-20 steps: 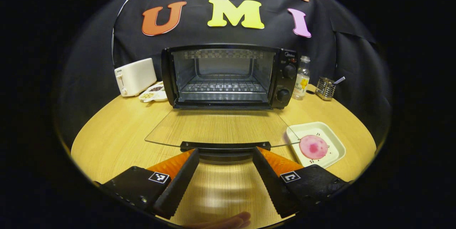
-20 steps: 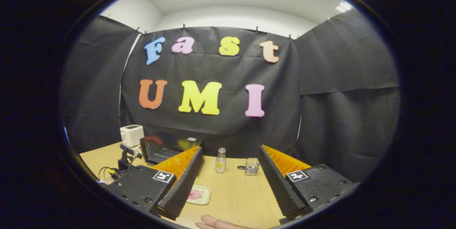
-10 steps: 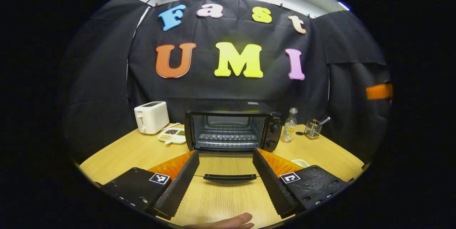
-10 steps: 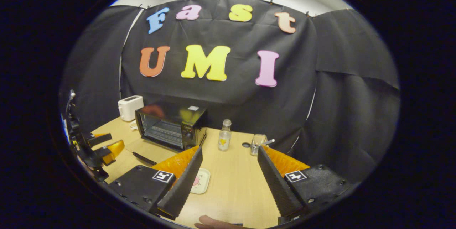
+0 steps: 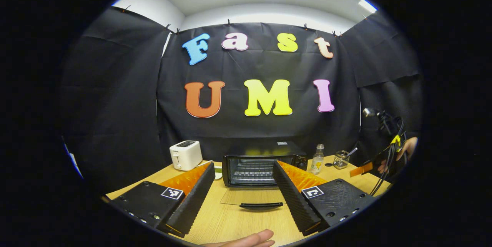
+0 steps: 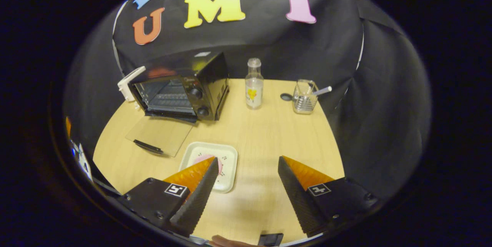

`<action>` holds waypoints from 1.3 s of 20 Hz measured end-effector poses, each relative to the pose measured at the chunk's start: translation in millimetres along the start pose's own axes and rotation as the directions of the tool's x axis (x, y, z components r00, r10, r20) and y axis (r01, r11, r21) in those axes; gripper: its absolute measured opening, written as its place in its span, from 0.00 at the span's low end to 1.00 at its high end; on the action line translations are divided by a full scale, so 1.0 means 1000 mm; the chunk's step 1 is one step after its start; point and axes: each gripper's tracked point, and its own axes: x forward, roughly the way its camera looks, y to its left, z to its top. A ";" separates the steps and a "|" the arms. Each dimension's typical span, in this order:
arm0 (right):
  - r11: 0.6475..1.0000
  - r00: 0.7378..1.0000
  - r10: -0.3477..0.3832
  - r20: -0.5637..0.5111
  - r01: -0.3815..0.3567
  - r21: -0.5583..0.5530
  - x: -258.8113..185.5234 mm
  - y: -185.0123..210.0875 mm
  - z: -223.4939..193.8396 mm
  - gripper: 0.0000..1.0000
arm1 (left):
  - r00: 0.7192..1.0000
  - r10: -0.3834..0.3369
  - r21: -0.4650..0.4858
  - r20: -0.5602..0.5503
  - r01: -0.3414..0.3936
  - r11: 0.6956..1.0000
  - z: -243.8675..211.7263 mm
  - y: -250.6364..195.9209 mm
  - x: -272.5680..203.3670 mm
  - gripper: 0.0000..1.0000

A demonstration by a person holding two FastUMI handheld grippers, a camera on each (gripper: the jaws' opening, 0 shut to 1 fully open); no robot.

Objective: Open the electric oven with the left hand, put the food in, and close the electric oven.

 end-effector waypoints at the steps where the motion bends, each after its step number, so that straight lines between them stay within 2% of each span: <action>1: 1.000 0.999 0.024 -0.047 -0.023 0.022 0.013 0.002 -0.008 0.97 | 1.000 0.012 -0.005 0.019 -0.012 1.000 0.007 0.004 -0.003 0.96; 4: 0.991 0.981 0.092 -0.172 -0.074 0.112 0.047 0.008 -0.027 0.91 | 0.996 0.049 -0.019 0.075 -0.047 0.999 0.026 0.014 -0.010 0.96; 7: 0.977 0.951 0.154 -0.269 -0.106 0.187 0.074 0.018 -0.039 0.83 | 0.992 0.074 -0.030 0.100 -0.071 0.997 0.041 0.018 -0.013 0.96; 12: 0.965 0.897 0.208 -0.390 -0.123 0.230 0.108 0.029 -0.054 0.74 | 0.988 0.094 -0.037 0.122 -0.090 0.995 0.058 0.014 -0.011 0.95; 13: 0.965 0.881 0.224 -0.417 -0.140 0.223 0.111 0.032 -0.057 0.69 | 0.988 0.096 -0.042 0.118 -0.092 0.995 0.061 0.013 -0.007 0.95; 14: 0.966 0.860 0.227 -0.456 -0.138 0.220 0.111 0.032 -0.064 0.63 | 0.989 0.094 -0.045 0.113 -0.089 0.995 0.062 0.012 -0.005 0.95; 15: 0.962 0.862 0.246 -0.443 -0.160 0.222 0.116 0.033 -0.057 0.50 | 0.990 0.089 -0.049 0.107 -0.084 0.995 0.062 0.011 -0.003 0.95; 16: 0.955 0.846 0.267 -0.462 -0.168 0.244 0.115 0.033 -0.056 0.39 | 0.991 0.088 -0.051 0.104 -0.083 0.995 0.063 0.010 0.000 0.95; 17: 0.943 0.828 0.305 -0.472 -0.191 0.274 0.121 0.036 -0.061 0.07 | 0.990 0.090 -0.052 0.105 -0.085 0.995 0.065 0.010 0.002 0.95; 18: 0.941 0.820 0.314 -0.479 -0.202 0.271 0.120 0.028 -0.060 0.01 | 0.990 0.093 -0.052 0.106 -0.087 0.995 0.067 0.009 0.005 0.95; 20: 0.923 0.801 0.368 -0.472 -0.251 0.293 0.120 0.029 -0.057 0.04 | 0.991 0.094 -0.047 0.100 -0.090 0.995 0.067 0.009 0.009 0.95; 21: 0.909 0.788 0.399 -0.469 -0.276 0.311 0.121 0.030 -0.057 0.02 | 0.991 0.094 -0.047 0.097 -0.090 0.995 0.066 0.007 0.012 0.95; 24: 0.855 0.761 0.497 -0.417 -0.349 0.384 0.119 0.029 -0.057 0.04 | 0.992 0.094 -0.061 0.081 -0.090 0.994 0.065 0.005 0.018 0.96; 26: 0.839 0.757 0.516 -0.400 -0.351 0.416 0.117 0.025 -0.059 0.02 | 0.995 0.056 -0.064 0.080 -0.051 0.997 0.066 -0.004 0.020 0.95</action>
